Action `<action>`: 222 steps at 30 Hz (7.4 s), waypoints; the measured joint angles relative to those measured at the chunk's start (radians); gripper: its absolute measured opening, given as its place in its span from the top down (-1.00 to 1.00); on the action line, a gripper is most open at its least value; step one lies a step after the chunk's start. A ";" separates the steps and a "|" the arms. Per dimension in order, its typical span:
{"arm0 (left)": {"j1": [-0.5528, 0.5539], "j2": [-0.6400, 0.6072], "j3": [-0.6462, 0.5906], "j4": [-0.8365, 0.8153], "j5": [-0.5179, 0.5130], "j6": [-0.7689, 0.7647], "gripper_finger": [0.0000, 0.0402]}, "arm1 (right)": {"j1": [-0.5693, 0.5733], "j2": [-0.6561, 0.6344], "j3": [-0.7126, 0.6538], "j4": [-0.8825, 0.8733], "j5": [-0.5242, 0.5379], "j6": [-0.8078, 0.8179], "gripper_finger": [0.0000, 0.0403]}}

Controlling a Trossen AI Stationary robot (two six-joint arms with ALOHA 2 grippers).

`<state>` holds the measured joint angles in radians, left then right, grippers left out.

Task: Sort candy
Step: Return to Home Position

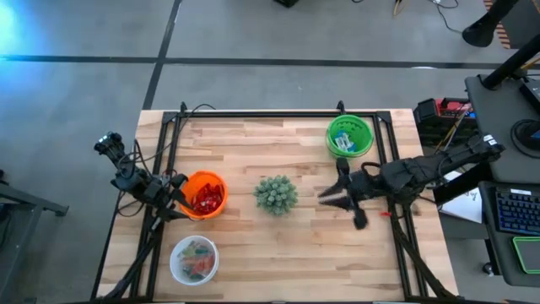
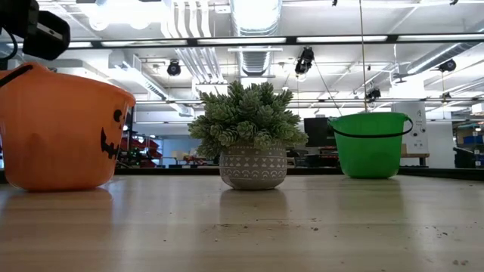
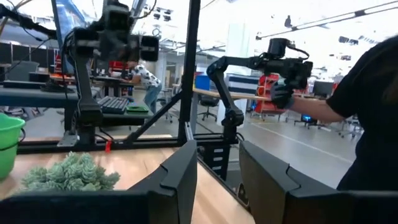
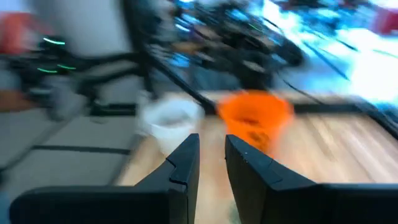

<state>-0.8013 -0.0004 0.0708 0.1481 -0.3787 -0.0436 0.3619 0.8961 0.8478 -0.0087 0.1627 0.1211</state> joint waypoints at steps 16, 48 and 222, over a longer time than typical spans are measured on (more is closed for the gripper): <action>0.000 0.000 0.015 0.021 -0.005 -0.018 0.49 | 0.000 -0.394 -0.170 -0.046 -0.436 -0.121 0.64; 0.000 0.000 0.034 -0.042 -0.007 -0.124 0.49 | 0.000 -0.788 -0.835 0.335 -0.317 -0.127 0.64; 0.004 0.012 0.031 -0.045 -0.056 -0.213 0.49 | 0.013 -0.854 -0.837 0.296 -0.311 -0.054 0.61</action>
<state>-0.7971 0.0116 0.1020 0.1028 -0.4347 -0.2565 0.3744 0.0425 0.0105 0.2874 -0.1481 0.0676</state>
